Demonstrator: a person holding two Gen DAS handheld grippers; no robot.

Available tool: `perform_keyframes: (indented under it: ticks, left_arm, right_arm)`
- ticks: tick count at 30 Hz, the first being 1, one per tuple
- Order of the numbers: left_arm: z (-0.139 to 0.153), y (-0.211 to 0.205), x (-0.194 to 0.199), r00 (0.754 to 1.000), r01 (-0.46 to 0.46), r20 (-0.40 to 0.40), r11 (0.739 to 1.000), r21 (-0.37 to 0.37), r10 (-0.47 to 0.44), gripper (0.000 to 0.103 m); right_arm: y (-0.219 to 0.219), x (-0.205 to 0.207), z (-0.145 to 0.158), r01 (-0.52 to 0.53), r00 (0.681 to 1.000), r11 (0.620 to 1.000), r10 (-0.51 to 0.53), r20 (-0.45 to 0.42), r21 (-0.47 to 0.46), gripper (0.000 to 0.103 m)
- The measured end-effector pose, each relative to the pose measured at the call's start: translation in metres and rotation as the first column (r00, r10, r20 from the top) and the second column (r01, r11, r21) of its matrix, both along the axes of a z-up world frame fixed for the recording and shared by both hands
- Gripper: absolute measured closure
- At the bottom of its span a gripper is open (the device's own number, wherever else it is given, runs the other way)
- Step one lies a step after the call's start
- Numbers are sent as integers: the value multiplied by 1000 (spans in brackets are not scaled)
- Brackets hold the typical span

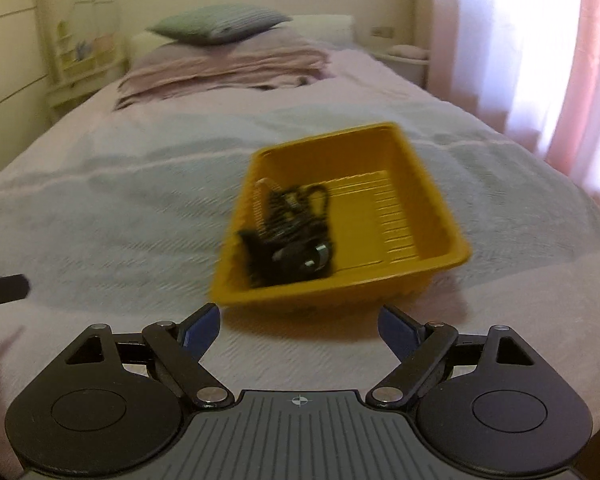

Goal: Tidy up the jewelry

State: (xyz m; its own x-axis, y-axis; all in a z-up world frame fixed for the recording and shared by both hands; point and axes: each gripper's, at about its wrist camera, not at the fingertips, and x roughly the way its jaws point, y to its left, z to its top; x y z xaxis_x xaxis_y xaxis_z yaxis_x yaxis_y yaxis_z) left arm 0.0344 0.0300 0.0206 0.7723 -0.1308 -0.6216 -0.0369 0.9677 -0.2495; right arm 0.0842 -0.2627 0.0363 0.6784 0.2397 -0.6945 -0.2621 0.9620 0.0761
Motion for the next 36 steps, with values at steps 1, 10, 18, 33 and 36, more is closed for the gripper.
perform_keyframes:
  ticks: [1, 10, 18, 33, 36]
  left_arm:
    - [0, -1, -6, 1000, -14, -2, 1000, -8, 14, 0]
    - [-10, -19, -34, 994, -60, -91, 997, 41, 64, 0]
    - [-21, -28, -45, 991, -74, -109, 996, 43, 79, 0]
    - [-22, -40, -40, 991, -75, -102, 993, 86, 84, 0]
    - [-22, -40, -39, 991, -77, -102, 994, 82, 85, 0]
  right_arm:
    - [5, -2, -2, -7, 1000, 1000, 7, -8, 0, 17]
    - [33, -20, -11, -14, 999, 1000, 13, -53, -15, 17]
    - [46, -33, -20, -47, 995, 999, 47, -87, -5, 17]
    - [51, -39, -25, -66, 993, 997, 69, -95, 31, 17]
    - [50, -38, -25, -65, 993, 997, 68, -96, 28, 17]
